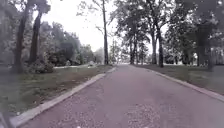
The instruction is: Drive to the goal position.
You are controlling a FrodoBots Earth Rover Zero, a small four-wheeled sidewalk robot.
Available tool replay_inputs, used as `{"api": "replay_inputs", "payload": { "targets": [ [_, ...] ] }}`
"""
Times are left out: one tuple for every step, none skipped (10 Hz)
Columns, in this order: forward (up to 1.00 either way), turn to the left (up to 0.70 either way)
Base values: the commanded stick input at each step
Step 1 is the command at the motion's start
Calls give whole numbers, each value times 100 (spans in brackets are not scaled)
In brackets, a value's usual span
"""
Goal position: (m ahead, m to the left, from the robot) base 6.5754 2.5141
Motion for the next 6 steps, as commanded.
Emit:
{"api": "replay_inputs", "payload": {
  "targets": [
    [70, 1],
    [70, 1],
    [70, 1],
    [70, 1],
    [70, 1],
    [70, 0]
  ]
}}
